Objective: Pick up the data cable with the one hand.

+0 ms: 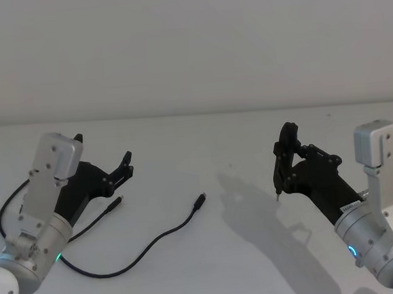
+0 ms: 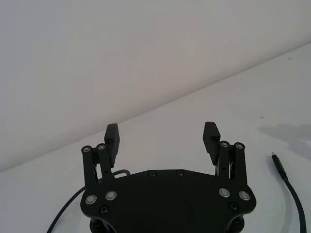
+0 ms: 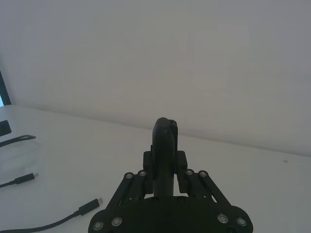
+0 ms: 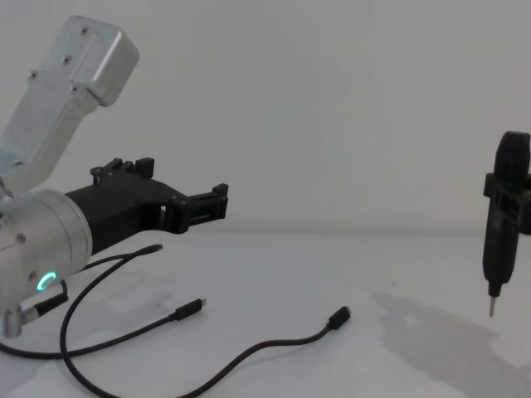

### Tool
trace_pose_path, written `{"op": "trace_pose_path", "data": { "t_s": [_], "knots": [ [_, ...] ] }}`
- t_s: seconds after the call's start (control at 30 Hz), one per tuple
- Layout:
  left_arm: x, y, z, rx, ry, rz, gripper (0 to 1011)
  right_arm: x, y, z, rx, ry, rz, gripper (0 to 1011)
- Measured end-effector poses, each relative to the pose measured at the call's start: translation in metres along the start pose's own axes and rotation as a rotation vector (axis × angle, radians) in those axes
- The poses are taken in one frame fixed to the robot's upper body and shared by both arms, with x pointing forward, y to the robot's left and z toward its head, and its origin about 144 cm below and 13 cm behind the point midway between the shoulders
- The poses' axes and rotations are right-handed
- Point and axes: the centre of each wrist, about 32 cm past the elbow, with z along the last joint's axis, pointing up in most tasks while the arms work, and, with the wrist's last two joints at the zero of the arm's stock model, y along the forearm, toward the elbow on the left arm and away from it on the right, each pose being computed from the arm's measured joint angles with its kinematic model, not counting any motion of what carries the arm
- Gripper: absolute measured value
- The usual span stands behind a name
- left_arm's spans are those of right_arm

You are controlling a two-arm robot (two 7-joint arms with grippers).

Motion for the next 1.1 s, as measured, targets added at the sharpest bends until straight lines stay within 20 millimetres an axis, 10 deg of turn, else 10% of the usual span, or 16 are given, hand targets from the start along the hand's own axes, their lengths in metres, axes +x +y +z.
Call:
{"op": "trace_pose_path", "data": {
  "t_s": [1.1],
  "knots": [
    [0.0000, 0.0000, 0.0000, 0.000, 0.000, 0.000, 1001, -0.0001, 0.0000, 0.0000, 0.000, -0.001, 0.000, 275]
  ]
}}
